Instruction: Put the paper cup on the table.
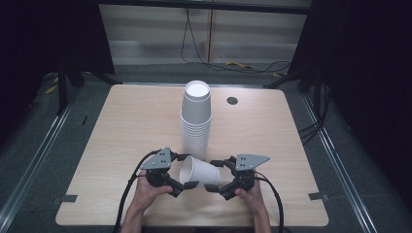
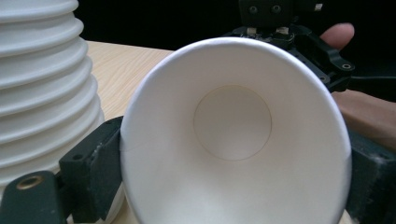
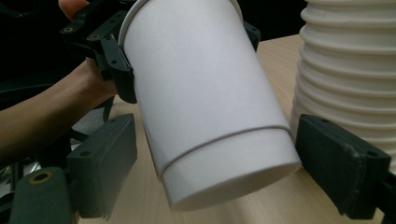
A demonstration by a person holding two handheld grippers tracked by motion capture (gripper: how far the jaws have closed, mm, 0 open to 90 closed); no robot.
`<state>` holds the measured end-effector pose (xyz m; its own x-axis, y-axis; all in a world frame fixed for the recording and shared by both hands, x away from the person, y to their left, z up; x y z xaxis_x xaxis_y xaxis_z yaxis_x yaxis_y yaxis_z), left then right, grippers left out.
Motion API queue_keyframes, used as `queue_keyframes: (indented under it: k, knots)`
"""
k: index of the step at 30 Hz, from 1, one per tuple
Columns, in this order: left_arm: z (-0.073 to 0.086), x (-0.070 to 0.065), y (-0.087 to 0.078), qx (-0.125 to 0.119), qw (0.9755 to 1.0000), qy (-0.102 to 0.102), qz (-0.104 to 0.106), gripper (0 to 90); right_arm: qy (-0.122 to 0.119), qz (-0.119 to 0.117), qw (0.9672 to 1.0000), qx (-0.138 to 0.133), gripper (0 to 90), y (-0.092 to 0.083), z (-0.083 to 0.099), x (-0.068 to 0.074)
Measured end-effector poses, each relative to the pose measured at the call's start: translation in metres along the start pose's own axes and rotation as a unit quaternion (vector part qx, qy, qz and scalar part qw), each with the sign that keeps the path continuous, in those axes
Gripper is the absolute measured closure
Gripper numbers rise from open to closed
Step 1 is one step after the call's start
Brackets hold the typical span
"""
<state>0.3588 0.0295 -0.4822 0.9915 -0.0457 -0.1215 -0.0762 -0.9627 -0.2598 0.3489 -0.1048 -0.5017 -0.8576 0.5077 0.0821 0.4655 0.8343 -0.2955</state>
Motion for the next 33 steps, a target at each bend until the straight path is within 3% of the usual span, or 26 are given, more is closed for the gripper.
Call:
queue_keyframes:
  k: [7,10,12,13,19,20,21,23,26,28,29,30,32,33]
  knots:
    - [0.001,0.003,-0.006,0.007,0.9998,-0.004,-0.016,10.3,0.002,0.034,0.9994,-0.004,13.3,-0.003,0.001,-0.005]
    - [0.002,0.007,-0.012,0.013,0.9996,-0.008,-0.025,10.3,0.008,0.067,0.9976,-0.015,13.2,-0.008,0.002,-0.011]
    - [0.002,0.007,-0.014,0.013,0.9995,-0.008,-0.028,10.3,0.009,0.073,0.9972,-0.017,13.3,-0.009,0.002,-0.013]
    - [0.002,0.008,-0.017,0.014,0.9993,-0.01,-0.032,10.3,0.007,0.096,0.9952,-0.019,13.2,-0.011,0.004,-0.017]
    - [0.004,0.011,-0.025,0.018,0.9986,-0.016,-0.046,10.1,0.019,0.148,0.9882,-0.033,13.2,-0.016,0.005,-0.027]
    - [0.004,0.011,-0.026,0.021,0.9983,-0.019,-0.05,10.1,0.021,0.172,0.9844,-0.033,13.3,-0.017,0.005,-0.031]
    - [0.005,0.011,-0.027,0.024,0.9981,-0.021,-0.053,10.1,0.021,0.18,0.9828,-0.036,13.3,-0.017,0.005,-0.033]
    - [0.006,0.011,-0.03,0.031,0.9977,-0.019,-0.057,10.1,0.025,0.21,0.9765,-0.042,13.1,-0.019,0.005,-0.037]
    - [0.007,0.011,-0.036,0.033,0.9971,-0.023,-0.065,10.1,0.019,0.269,0.9618,-0.048,13.3,-0.02,0.004,-0.043]
    - [0.007,0.011,-0.041,0.038,0.9965,-0.023,-0.071,10.1,0.021,0.286,0.9564,-0.056,13.1,-0.021,0.003,-0.044]
    - [0.007,0.011,-0.041,0.038,0.9965,-0.023,-0.071,10.1,0.021,0.286,0.9564,-0.056,13.1,-0.021,0.003,-0.044]
    - [0.008,0.01,-0.046,0.039,0.9959,-0.029,-0.076,10.1,0.026,0.315,0.9472,-0.057,13.3,-0.022,0.004,-0.046]
    - [0.009,0.01,-0.053,0.036,0.9952,-0.032,-0.085,10.0,0.032,0.324,0.9433,-0.062,13.5,-0.023,0.005,-0.047]
    - [0.01,0.01,-0.056,0.031,0.9951,-0.034,-0.087,10.0,0.037,0.34,0.9372,-0.066,14.0,-0.024,0.007,-0.048]
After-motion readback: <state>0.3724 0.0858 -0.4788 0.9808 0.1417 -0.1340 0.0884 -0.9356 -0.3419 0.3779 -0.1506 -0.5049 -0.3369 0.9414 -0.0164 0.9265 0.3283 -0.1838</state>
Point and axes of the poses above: each handheld gripper's, and its own axes: y roughly forward along the jaws, z roughly out of its underside, x roughly to its left, the point moved 8 cm from there along y, roughly forward along the jaws, and after that the axes turned 13 degrees about z, right-handed, at the moved point
